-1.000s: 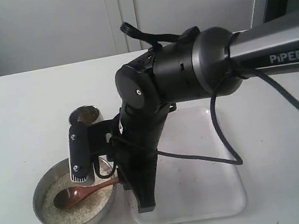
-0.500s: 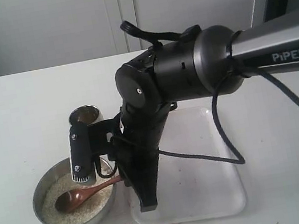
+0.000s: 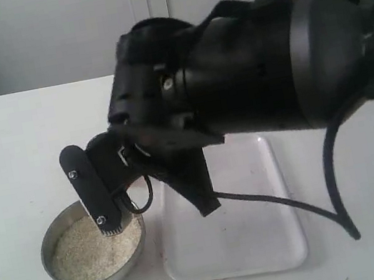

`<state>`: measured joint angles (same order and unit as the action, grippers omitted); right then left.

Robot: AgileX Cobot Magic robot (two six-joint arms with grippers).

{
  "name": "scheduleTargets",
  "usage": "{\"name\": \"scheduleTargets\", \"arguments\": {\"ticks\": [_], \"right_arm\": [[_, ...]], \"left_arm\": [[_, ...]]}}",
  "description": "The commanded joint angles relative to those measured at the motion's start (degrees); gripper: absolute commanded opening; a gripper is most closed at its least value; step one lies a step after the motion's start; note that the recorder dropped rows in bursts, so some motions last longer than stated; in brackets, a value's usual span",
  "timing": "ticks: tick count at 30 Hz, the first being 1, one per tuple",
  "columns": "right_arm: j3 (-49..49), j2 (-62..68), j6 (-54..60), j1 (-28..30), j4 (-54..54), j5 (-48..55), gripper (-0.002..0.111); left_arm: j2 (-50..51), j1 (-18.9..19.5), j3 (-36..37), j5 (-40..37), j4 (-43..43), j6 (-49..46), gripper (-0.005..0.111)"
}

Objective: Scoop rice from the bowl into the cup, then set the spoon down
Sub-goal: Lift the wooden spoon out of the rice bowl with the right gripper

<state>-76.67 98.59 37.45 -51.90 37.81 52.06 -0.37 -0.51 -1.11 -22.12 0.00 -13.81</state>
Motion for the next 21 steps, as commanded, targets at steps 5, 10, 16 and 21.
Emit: {"name": "scheduleTargets", "arguments": {"ticks": [5, 10, 16, 21], "right_arm": [[-0.57, 3.3, -9.3, -9.88, 20.33, 10.39, 0.0], [-0.57, 6.46, -9.3, -12.15, 21.42, 12.06, 0.0], [-0.57, 9.31, -9.3, -12.05, 21.15, 12.1, 0.0], [-0.57, 10.03, -9.51, -12.05, 20.92, 11.13, 0.0]], "left_arm": [[0.37, -0.22, 0.53, -2.77, -0.32, 0.33, 0.014], [0.37, -0.22, 0.53, -2.77, -0.32, 0.33, 0.014], [0.37, -0.22, 0.53, -2.77, -0.32, 0.33, 0.014], [0.37, -0.22, 0.53, -2.77, -0.32, 0.33, 0.014]]}}
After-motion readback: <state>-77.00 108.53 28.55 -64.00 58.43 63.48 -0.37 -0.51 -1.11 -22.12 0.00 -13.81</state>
